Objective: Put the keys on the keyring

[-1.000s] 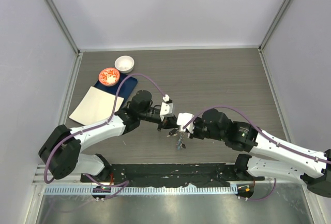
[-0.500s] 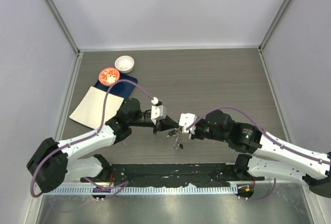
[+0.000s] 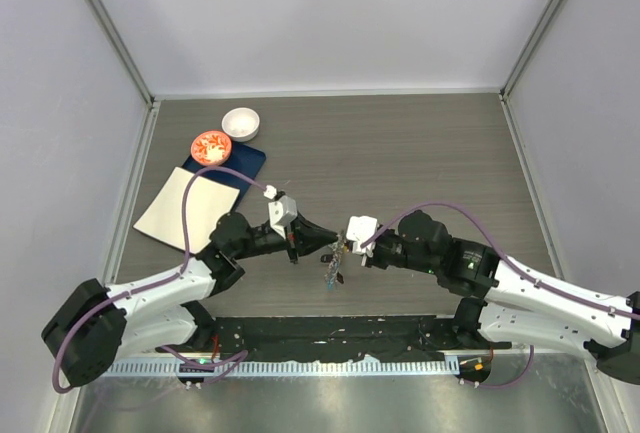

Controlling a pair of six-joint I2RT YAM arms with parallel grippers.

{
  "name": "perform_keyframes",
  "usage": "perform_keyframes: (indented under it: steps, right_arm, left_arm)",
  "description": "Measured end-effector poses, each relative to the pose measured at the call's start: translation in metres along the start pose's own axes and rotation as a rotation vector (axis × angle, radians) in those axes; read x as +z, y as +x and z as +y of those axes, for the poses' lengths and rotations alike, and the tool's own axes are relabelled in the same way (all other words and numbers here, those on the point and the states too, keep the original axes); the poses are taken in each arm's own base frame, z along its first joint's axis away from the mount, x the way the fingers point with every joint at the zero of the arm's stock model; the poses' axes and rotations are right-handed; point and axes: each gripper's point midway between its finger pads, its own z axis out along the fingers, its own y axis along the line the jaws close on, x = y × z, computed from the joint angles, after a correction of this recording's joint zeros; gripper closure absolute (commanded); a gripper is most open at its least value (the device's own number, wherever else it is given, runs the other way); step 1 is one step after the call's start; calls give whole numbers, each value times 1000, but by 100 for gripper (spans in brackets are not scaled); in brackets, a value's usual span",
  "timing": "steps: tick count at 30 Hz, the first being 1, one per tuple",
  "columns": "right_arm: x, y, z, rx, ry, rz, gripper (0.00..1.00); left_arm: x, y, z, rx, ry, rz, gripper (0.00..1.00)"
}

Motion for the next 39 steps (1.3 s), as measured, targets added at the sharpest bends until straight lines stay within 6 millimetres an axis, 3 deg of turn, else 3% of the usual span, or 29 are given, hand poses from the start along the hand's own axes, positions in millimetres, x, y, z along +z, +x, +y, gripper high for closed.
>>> perform_keyframes:
  steps: [8, 10, 11, 14, 22, 28, 39]
  right_arm:
    - [17, 2, -4, 26, 32, -41, 99]
    - [18, 2, -6, 31, 44, -43, 99]
    - [18, 1, -6, 32, 49, -44, 99]
    - [16, 2, -8, 31, 60, -41, 99]
    - [8, 15, -4, -8, 20, 75, 99]
    - [3, 12, -5, -53, -6, 109, 99]
    - [4, 13, 1, -115, -80, 148, 99]
  left_arm:
    - [1, -8, 8, -54, -75, -86, 100]
    - [1, -7, 11, -64, -91, -97, 94]
    - [1, -8, 11, -64, -95, -103, 84]
    - [-1, -10, 13, -53, -114, -130, 71]
    - [-14, -22, 15, 28, -160, -157, 54]
    - [-13, -11, 15, 100, -141, -52, 48]
    - [14, 19, 15, 201, 37, 146, 41]
